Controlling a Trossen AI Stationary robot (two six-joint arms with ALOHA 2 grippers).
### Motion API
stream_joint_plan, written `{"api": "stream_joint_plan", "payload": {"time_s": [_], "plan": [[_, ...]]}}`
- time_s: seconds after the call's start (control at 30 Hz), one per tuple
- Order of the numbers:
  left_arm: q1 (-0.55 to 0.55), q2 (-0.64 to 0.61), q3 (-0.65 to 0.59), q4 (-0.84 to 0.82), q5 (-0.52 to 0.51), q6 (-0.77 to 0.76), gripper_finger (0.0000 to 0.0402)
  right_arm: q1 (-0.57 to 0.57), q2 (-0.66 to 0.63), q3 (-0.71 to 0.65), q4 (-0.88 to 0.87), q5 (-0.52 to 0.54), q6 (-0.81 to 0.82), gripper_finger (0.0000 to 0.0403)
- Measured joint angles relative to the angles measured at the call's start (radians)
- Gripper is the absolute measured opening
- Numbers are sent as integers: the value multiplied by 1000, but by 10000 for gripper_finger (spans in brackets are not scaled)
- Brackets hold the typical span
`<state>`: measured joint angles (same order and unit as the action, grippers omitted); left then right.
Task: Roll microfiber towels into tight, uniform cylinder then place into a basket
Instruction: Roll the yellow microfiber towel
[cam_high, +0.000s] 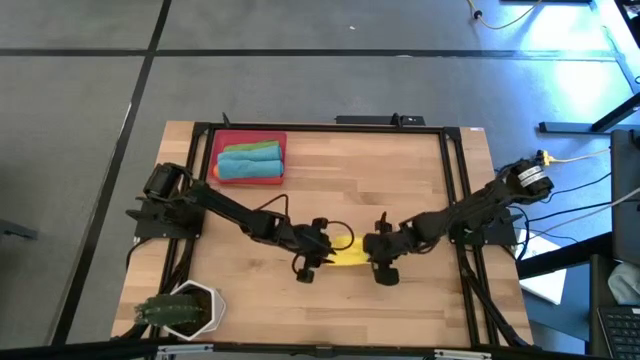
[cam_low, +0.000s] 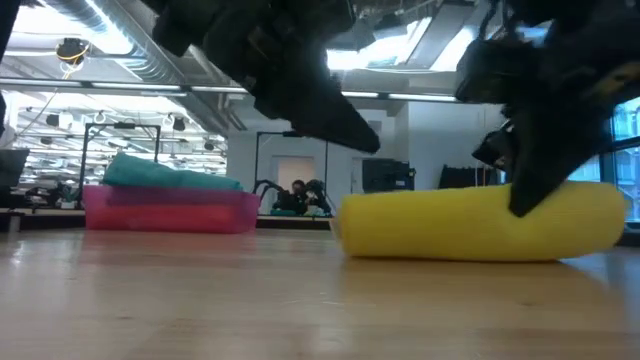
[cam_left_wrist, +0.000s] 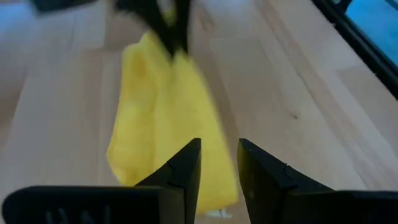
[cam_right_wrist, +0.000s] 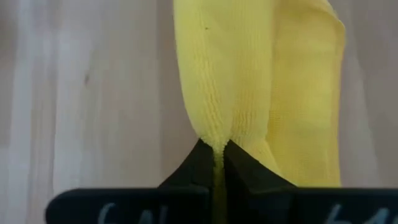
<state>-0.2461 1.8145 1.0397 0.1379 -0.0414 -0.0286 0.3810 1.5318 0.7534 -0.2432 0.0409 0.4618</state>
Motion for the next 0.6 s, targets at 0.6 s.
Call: {"api": "stream_joint_plan", "payload": {"time_s": [0.6], "plan": [[-77, -1, 1, 66, -153, 136, 96, -158, -1, -144, 398, -240, 76, 12]]}}
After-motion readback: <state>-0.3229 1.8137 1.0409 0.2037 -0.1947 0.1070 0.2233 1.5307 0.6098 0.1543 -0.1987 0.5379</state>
